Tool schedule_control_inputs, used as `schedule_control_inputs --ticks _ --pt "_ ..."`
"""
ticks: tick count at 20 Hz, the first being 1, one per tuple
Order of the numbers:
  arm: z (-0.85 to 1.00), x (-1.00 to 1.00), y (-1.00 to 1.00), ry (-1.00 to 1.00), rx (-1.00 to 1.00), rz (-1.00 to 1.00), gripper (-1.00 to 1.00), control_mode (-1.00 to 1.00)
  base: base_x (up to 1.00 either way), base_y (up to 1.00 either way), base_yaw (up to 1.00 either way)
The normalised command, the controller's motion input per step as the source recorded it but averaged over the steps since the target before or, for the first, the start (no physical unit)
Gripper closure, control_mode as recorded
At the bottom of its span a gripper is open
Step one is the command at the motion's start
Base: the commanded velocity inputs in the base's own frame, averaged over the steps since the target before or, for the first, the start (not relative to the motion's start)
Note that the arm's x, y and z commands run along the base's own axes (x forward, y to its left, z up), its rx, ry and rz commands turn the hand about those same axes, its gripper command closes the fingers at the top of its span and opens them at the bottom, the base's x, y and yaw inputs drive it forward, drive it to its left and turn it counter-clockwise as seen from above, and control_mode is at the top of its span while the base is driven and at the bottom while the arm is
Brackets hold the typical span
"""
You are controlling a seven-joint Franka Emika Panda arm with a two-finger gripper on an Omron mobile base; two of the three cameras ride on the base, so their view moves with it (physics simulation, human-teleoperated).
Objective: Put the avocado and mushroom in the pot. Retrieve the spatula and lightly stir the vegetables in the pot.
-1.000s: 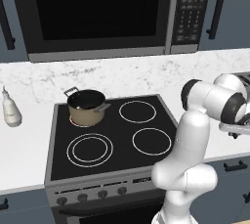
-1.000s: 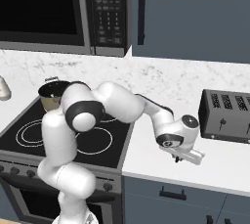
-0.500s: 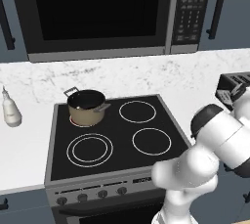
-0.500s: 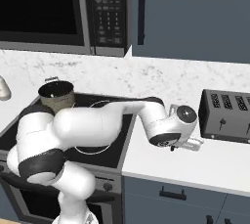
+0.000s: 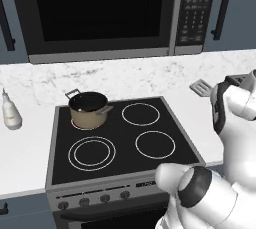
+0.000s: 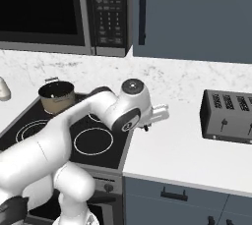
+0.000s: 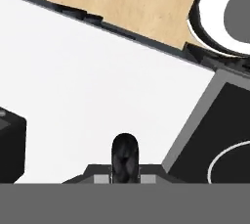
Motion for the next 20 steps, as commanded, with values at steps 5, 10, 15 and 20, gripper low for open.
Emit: schedule_control_inputs --ticks 5,10,15,20 --pt "0.51 0.0 1.0 0.0 -0.44 0.42 1.0 -1.0 0.0 0.0 0.0" --pt "0.31 0.0 1.0 -0.02 -0.52 0.45 1.0 -1.0 0.0 0.0 0.0" --pt "0.41 0.0 0.98 -0.06 -0.53 0.43 1.0 -1.0 0.0 0.0 0.0" --pt "0.56 0.18 0.92 -0.22 -0.51 0.36 1.0 -1.0 0.0 0.0 0.0"
